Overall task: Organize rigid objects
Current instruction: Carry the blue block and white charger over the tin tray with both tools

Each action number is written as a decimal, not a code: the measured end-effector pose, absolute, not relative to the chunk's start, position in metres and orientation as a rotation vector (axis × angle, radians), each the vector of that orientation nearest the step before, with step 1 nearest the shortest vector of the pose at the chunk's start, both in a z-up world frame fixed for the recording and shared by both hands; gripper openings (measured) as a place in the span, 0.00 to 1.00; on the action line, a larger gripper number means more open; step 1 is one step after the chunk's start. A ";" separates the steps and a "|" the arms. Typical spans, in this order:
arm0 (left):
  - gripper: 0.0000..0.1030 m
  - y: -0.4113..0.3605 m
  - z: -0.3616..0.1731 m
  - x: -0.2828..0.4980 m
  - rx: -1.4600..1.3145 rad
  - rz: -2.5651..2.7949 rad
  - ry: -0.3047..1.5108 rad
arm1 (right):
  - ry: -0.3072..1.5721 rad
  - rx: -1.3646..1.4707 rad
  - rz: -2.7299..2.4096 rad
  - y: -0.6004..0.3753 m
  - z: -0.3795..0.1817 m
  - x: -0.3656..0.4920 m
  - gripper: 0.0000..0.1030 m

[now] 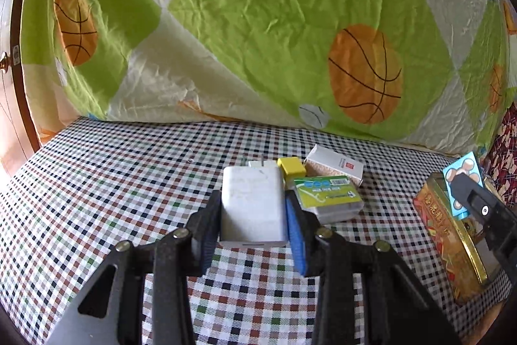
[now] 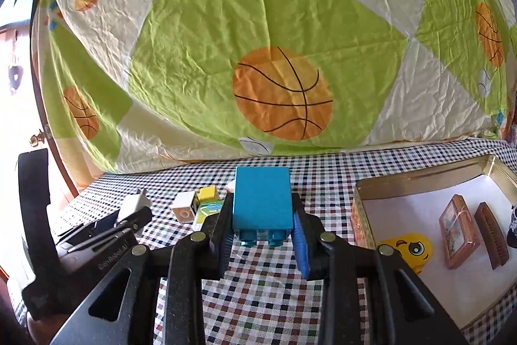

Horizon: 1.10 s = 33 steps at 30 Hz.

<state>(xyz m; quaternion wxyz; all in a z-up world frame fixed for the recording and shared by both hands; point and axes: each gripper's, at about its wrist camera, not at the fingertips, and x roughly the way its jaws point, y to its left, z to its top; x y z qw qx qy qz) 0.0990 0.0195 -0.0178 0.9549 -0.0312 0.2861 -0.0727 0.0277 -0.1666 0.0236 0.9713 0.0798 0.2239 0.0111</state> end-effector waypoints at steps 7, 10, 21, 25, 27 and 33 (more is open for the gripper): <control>0.36 0.000 -0.014 0.084 0.005 -0.119 0.564 | 0.422 0.137 -0.011 -0.171 0.027 0.019 0.33; 0.36 -0.008 -0.013 0.079 0.033 -0.113 0.553 | 0.406 0.123 -0.023 -0.175 0.030 0.013 0.33; 0.36 -0.039 -0.012 0.059 0.053 -0.137 0.551 | 0.340 0.048 -0.089 -0.195 0.037 -0.015 0.33; 0.36 -0.050 -0.010 0.051 0.057 -0.146 0.547 | 0.337 0.044 -0.106 -0.204 0.037 -0.021 0.33; 0.36 -0.055 -0.009 0.048 0.057 -0.151 0.546 | 0.332 0.039 -0.113 -0.208 0.037 -0.025 0.33; 0.36 -0.070 -0.003 0.034 0.057 -0.167 0.531 | 0.313 0.025 -0.149 -0.225 0.038 -0.036 0.33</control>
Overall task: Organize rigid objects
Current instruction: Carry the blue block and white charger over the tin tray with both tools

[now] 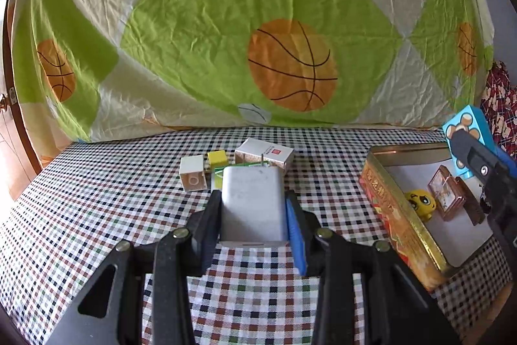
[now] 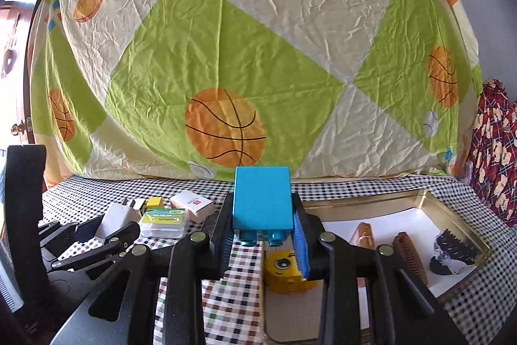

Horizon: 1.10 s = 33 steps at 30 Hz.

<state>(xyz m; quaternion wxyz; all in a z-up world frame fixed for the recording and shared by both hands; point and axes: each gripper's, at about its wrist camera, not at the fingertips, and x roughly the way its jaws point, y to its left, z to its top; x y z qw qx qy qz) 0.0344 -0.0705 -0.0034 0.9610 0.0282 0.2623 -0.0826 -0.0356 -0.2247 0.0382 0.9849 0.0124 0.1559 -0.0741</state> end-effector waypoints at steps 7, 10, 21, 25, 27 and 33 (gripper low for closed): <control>0.36 -0.094 0.004 0.019 0.064 -0.196 0.512 | 0.300 0.009 -0.209 -0.251 0.039 -0.044 0.33; 0.36 -0.105 0.007 0.015 0.064 -0.213 0.507 | 0.296 0.018 -0.226 -0.264 0.040 -0.048 0.33; 0.36 -0.143 0.012 0.006 0.081 -0.271 0.499 | 0.292 0.022 -0.300 -0.308 0.042 -0.059 0.33; 0.36 -0.158 0.014 0.005 0.086 -0.291 0.494 | 0.290 0.028 -0.329 -0.327 0.043 -0.064 0.33; 0.36 -0.164 0.016 0.005 0.084 -0.300 0.490 | 0.289 0.030 -0.345 -0.336 0.044 -0.065 0.33; 0.36 -0.186 0.019 0.005 0.087 -0.325 0.484 | 0.291 0.040 -0.382 -0.362 0.044 -0.068 0.33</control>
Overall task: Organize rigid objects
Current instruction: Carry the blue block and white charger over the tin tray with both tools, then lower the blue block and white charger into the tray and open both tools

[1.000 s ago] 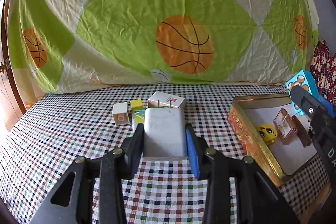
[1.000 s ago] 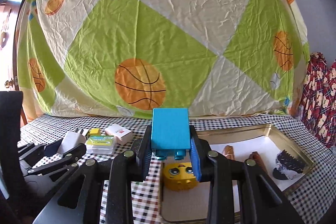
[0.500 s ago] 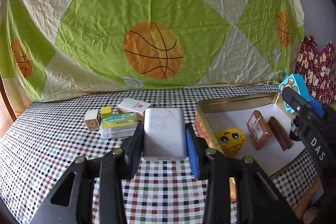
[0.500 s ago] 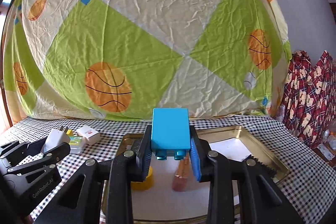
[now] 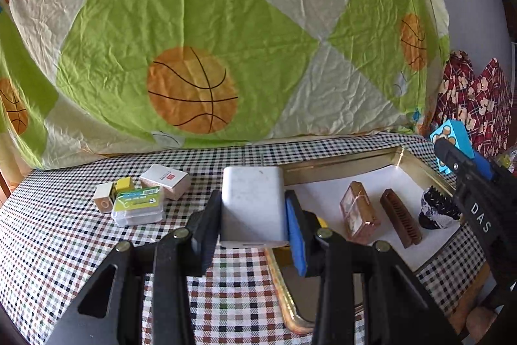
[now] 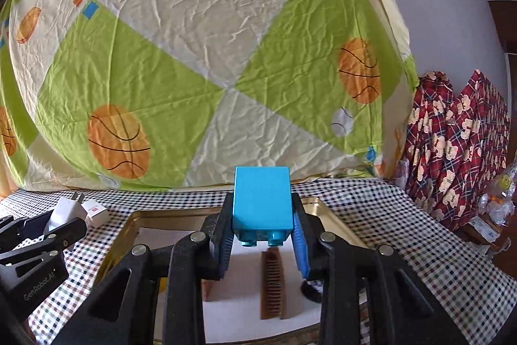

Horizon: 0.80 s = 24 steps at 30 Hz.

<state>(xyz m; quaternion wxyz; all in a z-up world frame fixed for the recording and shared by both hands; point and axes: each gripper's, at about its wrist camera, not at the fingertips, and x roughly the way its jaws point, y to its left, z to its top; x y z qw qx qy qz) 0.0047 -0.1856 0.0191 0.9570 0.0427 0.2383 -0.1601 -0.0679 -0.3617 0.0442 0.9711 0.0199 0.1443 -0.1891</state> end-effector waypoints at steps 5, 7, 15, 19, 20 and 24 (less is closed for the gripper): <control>0.36 -0.200 0.015 0.003 0.093 -0.346 0.486 | 0.302 0.058 -0.393 -0.379 0.044 -0.067 0.33; 0.36 -0.206 0.014 0.003 0.097 -0.352 0.488 | 0.299 0.051 -0.396 -0.382 0.044 -0.067 0.33; 0.36 -0.225 0.013 0.005 0.101 -0.376 0.494 | 0.318 -0.008 -0.446 -0.397 0.041 -0.063 0.33; 0.36 -0.238 0.012 0.005 0.109 -0.394 0.493 | 0.350 0.005 -0.460 -0.410 0.037 -0.058 0.33; 0.36 -0.241 0.012 0.005 0.111 -0.399 0.494 | 0.359 0.008 -0.460 -0.413 0.037 -0.056 0.33; 0.36 -0.253 0.009 0.008 0.112 -0.412 0.502 | 0.386 0.016 -0.467 -0.422 0.033 -0.051 0.33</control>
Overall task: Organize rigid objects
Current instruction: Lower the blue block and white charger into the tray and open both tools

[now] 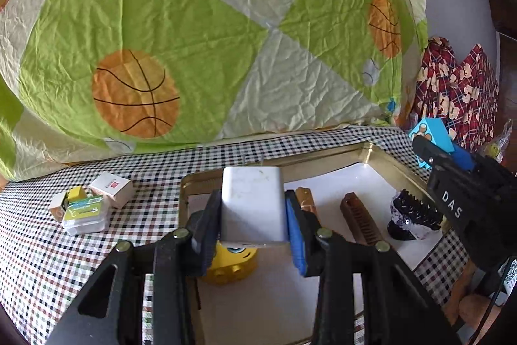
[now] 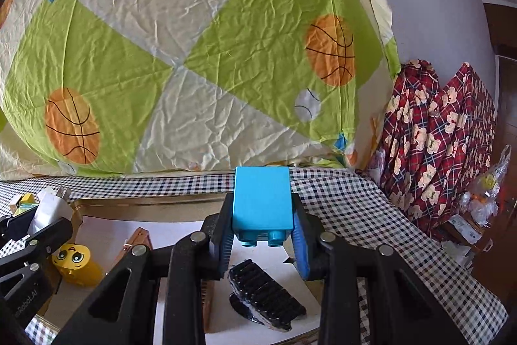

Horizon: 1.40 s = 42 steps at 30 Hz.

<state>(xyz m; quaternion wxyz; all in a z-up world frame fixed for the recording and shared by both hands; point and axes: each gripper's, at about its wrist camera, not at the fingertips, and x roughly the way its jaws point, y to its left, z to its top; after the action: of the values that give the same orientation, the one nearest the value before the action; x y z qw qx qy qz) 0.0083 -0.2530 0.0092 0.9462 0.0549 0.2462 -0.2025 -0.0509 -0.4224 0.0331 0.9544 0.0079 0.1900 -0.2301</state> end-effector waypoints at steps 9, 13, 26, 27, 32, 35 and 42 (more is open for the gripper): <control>0.36 -0.282 -0.004 0.011 0.146 -0.445 0.550 | 0.532 0.023 -0.480 -0.438 0.013 -0.026 0.33; 0.36 -0.289 -0.008 0.011 0.163 -0.448 0.563 | 0.554 0.009 -0.464 -0.435 0.010 -0.021 0.33; 0.36 -0.294 -0.015 0.018 0.185 -0.424 0.606 | 0.657 0.070 -0.427 -0.444 -0.002 -0.005 0.33; 0.36 -0.294 -0.015 0.019 0.188 -0.423 0.605 | 0.660 0.069 -0.425 -0.443 -0.002 -0.004 0.33; 0.36 -0.298 -0.015 0.023 0.191 -0.420 0.606 | 0.676 0.063 -0.405 -0.439 -0.004 0.000 0.33; 0.36 -0.300 -0.015 0.023 0.197 -0.424 0.605 | 0.682 0.065 -0.401 -0.439 -0.004 0.002 0.33; 0.36 -0.311 -0.015 0.022 0.221 -0.435 0.602 | 0.699 0.101 -0.398 -0.446 -0.006 0.003 0.33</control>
<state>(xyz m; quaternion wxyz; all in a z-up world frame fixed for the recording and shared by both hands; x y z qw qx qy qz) 0.0222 -0.3110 -0.0153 0.9258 0.1076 0.2937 -0.2123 0.0030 -0.4462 -0.0062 0.9190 0.0494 0.3398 -0.1936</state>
